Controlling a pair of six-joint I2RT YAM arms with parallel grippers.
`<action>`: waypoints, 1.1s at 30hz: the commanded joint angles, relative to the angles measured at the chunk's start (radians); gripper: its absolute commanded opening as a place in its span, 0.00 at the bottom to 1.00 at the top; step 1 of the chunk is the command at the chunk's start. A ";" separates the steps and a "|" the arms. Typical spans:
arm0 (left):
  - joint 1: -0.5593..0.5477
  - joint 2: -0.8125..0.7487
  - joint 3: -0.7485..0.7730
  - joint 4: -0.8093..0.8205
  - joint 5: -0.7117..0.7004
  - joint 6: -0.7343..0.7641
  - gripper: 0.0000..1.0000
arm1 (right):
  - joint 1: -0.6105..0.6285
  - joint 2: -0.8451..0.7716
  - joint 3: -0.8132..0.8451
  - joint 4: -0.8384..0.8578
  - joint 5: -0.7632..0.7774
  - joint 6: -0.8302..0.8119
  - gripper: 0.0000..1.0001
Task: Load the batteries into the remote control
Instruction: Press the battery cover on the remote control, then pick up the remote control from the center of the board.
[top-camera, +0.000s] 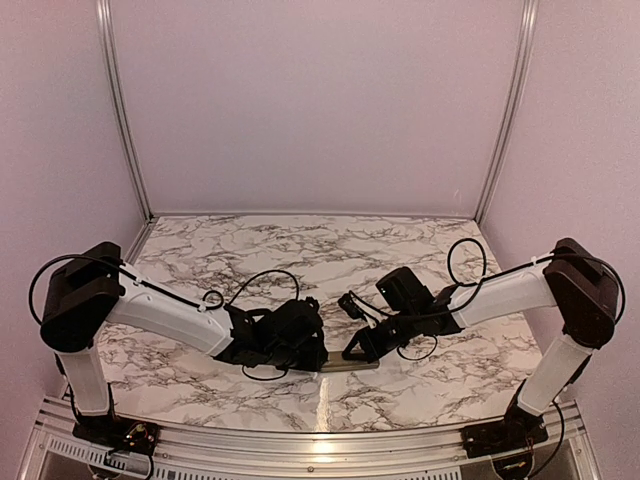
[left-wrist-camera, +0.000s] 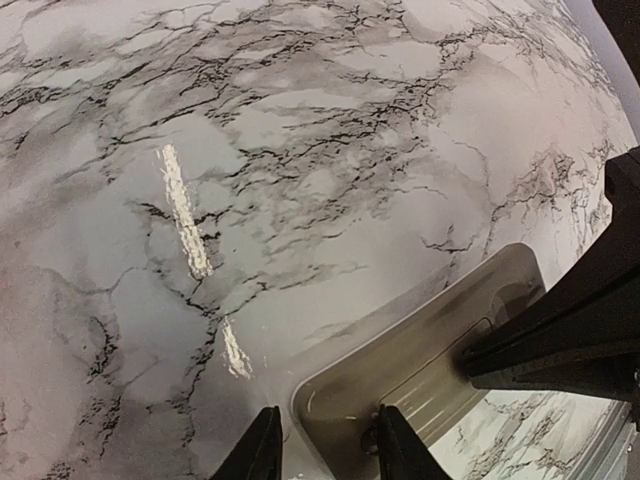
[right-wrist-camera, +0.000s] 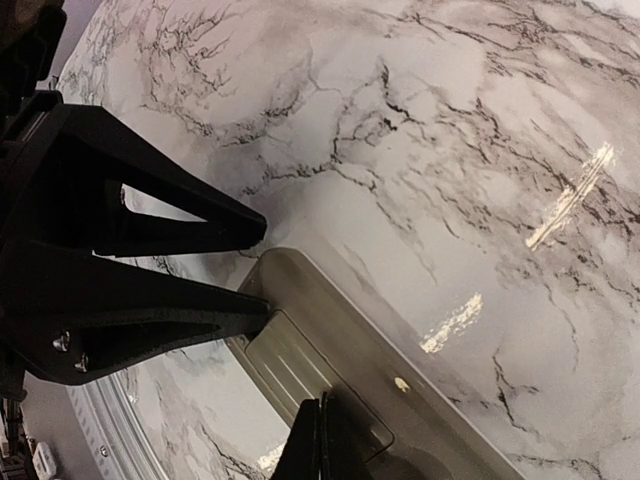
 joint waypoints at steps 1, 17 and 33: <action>0.000 -0.056 -0.039 -0.030 -0.010 0.040 0.38 | 0.013 0.021 0.010 -0.081 0.042 -0.011 0.00; 0.106 -0.312 -0.116 0.033 0.146 0.578 0.99 | -0.060 -0.255 0.016 -0.027 -0.055 0.006 0.21; 0.089 0.024 0.213 -0.278 0.344 1.042 0.95 | -0.338 -0.547 -0.145 0.027 -0.200 0.066 0.64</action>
